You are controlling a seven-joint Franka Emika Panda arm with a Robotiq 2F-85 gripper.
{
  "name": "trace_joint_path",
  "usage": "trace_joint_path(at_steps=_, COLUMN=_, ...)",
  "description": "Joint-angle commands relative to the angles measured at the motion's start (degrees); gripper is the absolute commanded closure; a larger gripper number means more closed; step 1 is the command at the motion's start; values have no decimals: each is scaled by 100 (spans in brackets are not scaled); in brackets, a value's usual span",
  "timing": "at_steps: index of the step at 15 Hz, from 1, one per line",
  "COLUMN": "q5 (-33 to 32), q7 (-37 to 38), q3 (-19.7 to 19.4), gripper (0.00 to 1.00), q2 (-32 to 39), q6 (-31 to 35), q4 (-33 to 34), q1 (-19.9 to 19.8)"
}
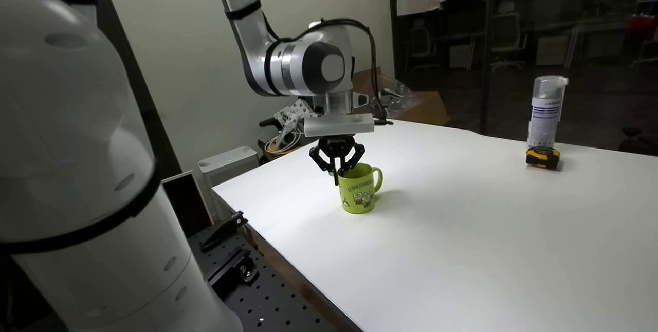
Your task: Move the mug forward
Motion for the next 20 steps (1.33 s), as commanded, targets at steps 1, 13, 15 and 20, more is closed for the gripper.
trace_joint_path(at_steps=1, q5=31, q7=468, q3=-24, gripper=97, q2=74, q6=160, q4=139, q1=-97)
trace_joint_path(at_steps=13, q5=-372, q7=2654, q3=-1381, gripper=97, q2=1082, q6=-59, q4=1824, q1=-166)
trace_joint_path(at_steps=15, q5=-370, q7=3118, q3=-1584, gripper=97, q2=1294, q6=-68, q4=2144, q1=-94)
trace_joint_path(at_steps=20, q5=-398, q7=4264, q3=-2070, gripper=97, q2=1640, q6=-41, q4=2680, q1=271)
